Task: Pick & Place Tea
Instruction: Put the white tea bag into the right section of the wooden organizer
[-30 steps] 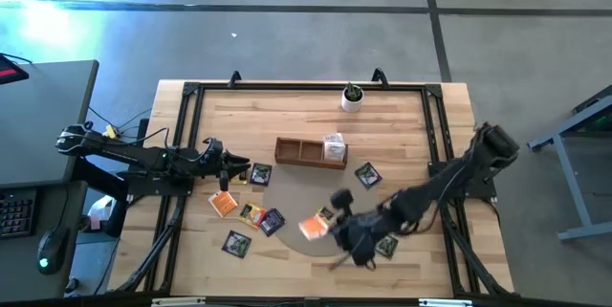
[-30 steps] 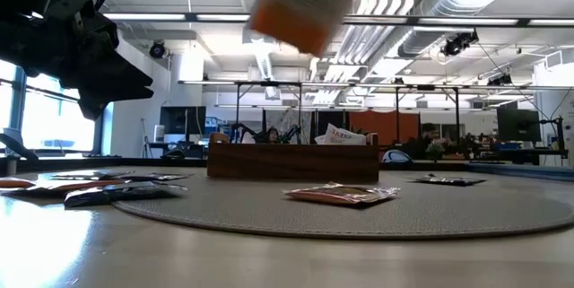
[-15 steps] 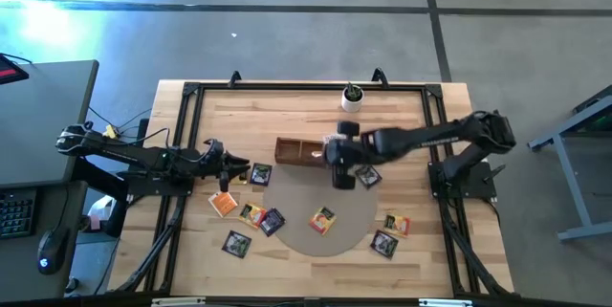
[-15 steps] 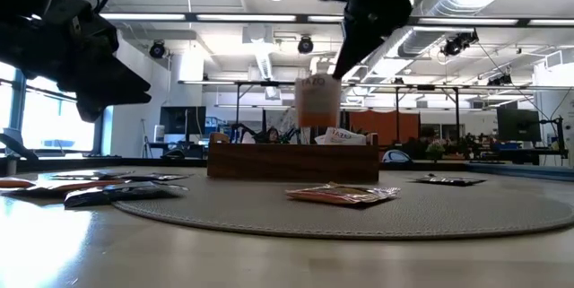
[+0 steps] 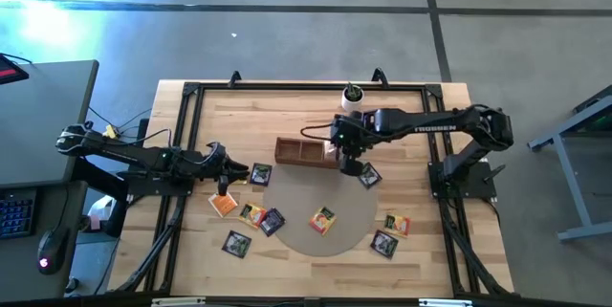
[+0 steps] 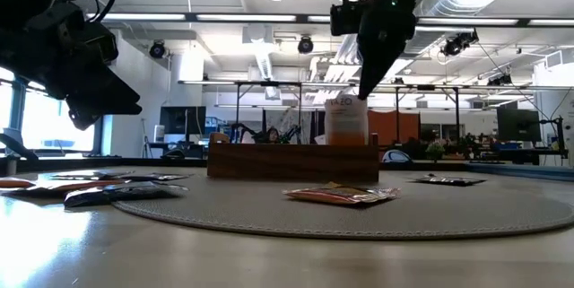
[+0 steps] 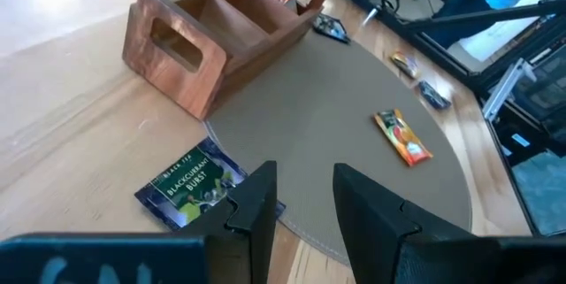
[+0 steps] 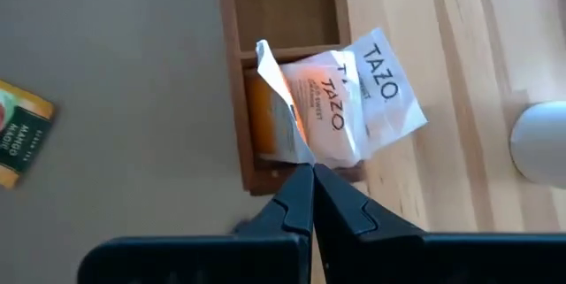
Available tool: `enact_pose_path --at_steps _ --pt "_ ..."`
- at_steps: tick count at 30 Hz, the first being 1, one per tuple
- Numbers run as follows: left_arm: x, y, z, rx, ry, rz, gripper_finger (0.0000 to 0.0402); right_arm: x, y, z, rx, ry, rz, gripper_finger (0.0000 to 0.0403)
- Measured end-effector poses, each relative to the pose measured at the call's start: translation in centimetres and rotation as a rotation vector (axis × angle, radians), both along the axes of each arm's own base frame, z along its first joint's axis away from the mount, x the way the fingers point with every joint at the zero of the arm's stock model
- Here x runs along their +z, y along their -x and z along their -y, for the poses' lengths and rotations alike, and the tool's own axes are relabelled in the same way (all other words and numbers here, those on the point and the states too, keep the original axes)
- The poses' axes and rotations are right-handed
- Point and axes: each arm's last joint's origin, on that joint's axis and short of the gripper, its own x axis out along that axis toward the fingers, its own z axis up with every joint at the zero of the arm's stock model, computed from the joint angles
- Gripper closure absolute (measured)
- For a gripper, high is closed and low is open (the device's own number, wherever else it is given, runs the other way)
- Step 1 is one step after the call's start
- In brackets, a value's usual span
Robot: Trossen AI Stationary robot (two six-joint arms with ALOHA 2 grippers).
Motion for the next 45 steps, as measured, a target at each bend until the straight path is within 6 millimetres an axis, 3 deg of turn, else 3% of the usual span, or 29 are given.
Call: enact_pose_path --at_steps 11,16,25,30,36,40,45 --pt "0.0 0.0 0.0 0.002 0.003 -0.001 0.0289 0.0 -0.1 0.2 -0.01 0.017 0.009 0.0387" --pt "0.0 0.0 0.0 0.002 0.003 -0.002 0.0289 0.1 0.0 0.4 0.005 0.112 -0.01 0.0356" --pt "0.0 0.0 0.0 0.003 0.003 -0.003 0.0289 0.4 -0.8 0.2 0.029 0.121 0.071 0.0296" --pt "0.0 0.0 0.0 -0.009 0.001 -0.002 0.0289 1.2 -2.3 -1.8 0.102 0.085 0.238 0.0291" --pt "1.0 -0.3 0.1 -0.045 -0.084 0.105 0.0289 2.5 -4.7 -6.0 0.214 0.081 0.513 0.0304" --pt "1.1 -0.3 0.3 -0.114 -0.123 0.072 0.0289 1.9 -5.7 -8.5 0.27 0.083 0.572 0.0315" --pt "2.8 -0.3 0.3 -0.145 -0.175 -0.043 0.0289 -0.3 -6.3 -10.7 0.375 0.099 0.507 0.0324"
